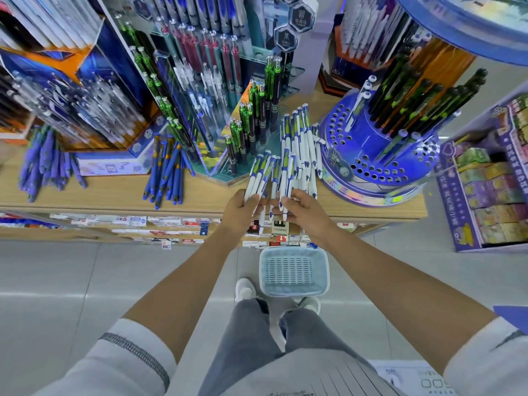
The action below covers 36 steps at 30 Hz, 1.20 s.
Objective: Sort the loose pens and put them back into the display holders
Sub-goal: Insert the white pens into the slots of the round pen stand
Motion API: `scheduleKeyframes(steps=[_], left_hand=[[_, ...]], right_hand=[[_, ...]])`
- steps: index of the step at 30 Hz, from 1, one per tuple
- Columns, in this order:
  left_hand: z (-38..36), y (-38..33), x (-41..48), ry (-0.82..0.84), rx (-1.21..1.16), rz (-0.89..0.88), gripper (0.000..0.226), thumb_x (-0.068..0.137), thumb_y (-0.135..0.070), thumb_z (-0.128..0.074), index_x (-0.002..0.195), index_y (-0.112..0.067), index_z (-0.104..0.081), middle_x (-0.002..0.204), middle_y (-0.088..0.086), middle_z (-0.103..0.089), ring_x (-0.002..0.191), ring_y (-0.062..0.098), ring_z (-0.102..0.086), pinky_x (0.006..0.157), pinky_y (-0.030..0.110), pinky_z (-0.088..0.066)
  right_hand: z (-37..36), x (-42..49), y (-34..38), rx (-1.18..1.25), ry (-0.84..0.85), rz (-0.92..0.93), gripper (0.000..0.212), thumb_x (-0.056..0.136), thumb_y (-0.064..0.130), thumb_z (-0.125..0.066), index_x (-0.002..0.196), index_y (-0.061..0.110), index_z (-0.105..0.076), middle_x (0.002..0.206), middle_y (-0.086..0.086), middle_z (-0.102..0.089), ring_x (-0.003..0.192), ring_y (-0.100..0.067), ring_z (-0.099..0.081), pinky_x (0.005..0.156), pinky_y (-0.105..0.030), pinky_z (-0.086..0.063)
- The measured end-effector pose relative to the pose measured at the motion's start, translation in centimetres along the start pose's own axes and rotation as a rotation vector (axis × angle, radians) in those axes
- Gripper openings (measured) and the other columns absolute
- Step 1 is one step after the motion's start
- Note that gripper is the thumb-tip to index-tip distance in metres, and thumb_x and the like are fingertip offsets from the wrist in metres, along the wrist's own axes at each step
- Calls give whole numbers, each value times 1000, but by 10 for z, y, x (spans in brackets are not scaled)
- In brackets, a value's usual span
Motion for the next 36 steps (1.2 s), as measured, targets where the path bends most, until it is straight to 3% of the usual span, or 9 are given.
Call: scheduleKeyframes(steps=[4, 6, 10, 16, 21, 24, 28, 31, 36], left_hand=[[2, 2, -4, -6, 40, -13, 15, 100, -17, -45, 107, -10, -57, 93, 2, -63, 84, 15, -57, 74, 22, -47], [3, 1, -7, -14, 42, -20, 14, 100, -17, -45, 106, -11, -56, 88, -2, -61, 79, 9, -54, 67, 17, -44], [4, 5, -10, 2, 38, -29, 17, 101, -16, -44, 107, -8, -58, 95, 5, -64, 83, 12, -57, 74, 23, -46], [2, 4, -26, 89, 15, -79, 13, 102, -12, -41, 104, -2, -49, 73, 1, -57, 57, 8, -47, 55, 19, -45], [-17, 2, -45, 243, 75, -126, 9, 103, -14, -42, 106, -12, -50, 75, 6, -59, 61, 17, -50, 55, 23, -43], [-30, -1, -58, 320, 83, -127, 11, 102, -13, -42, 111, -13, -50, 75, 7, -58, 60, 17, -50, 56, 23, -44], [-41, -6, -71, 410, 94, -102, 17, 102, -10, -43, 118, -10, -48, 81, 6, -61, 63, 12, -57, 57, 19, -48], [-44, -5, -76, 477, 127, -103, 17, 101, -12, -46, 118, -11, -47, 79, 3, -64, 71, 25, -54, 58, 23, -48], [-44, -2, -71, 564, 166, -53, 24, 102, -14, -45, 126, -13, -43, 75, 1, -61, 72, 26, -52, 61, 28, -49]], right_hand=[[0, -4, 0, 18, 1, 18, 16, 100, 16, -50, 111, 6, -56, 103, -3, -72, 99, -20, -68, 100, -46, -48], [2, -5, 0, 6, -7, 31, 20, 100, 17, -49, 112, 1, -54, 104, -1, -72, 107, -23, -65, 102, -46, -46], [3, -6, -1, 28, 4, 51, 11, 100, 17, -49, 97, 8, -53, 108, -6, -73, 109, -21, -66, 102, -50, -46], [9, -15, 4, 124, 23, 116, 14, 101, 15, -49, 88, 10, -49, 111, -14, -70, 102, -26, -68, 89, -37, -55], [14, -22, 9, 250, 51, 117, 22, 98, 18, -55, 115, 7, -59, 115, -19, -66, 108, -35, -64, 94, -43, -53], [20, -30, 10, 263, 88, 136, 15, 99, 11, -50, 108, 3, -60, 110, -26, -63, 99, -36, -66, 83, -40, -57], [31, -36, -1, 210, 118, 115, 29, 98, 14, -53, 116, -10, -53, 111, -35, -58, 104, -42, -61, 96, -52, -51], [35, -45, -2, 205, 136, 121, 19, 98, 12, -52, 113, 1, -58, 115, -27, -61, 102, -34, -65, 92, -44, -54], [35, -53, -1, 230, 124, 161, 23, 98, 13, -52, 118, 5, -59, 115, -22, -60, 103, -31, -62, 85, -37, -57]])
Point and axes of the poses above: each hand's wrist, its own x-axis towards the middle knuckle, its own z-axis out of the back of the hand, y = z × x, the point moved 5 cm from there along x, towards the middle knuckle
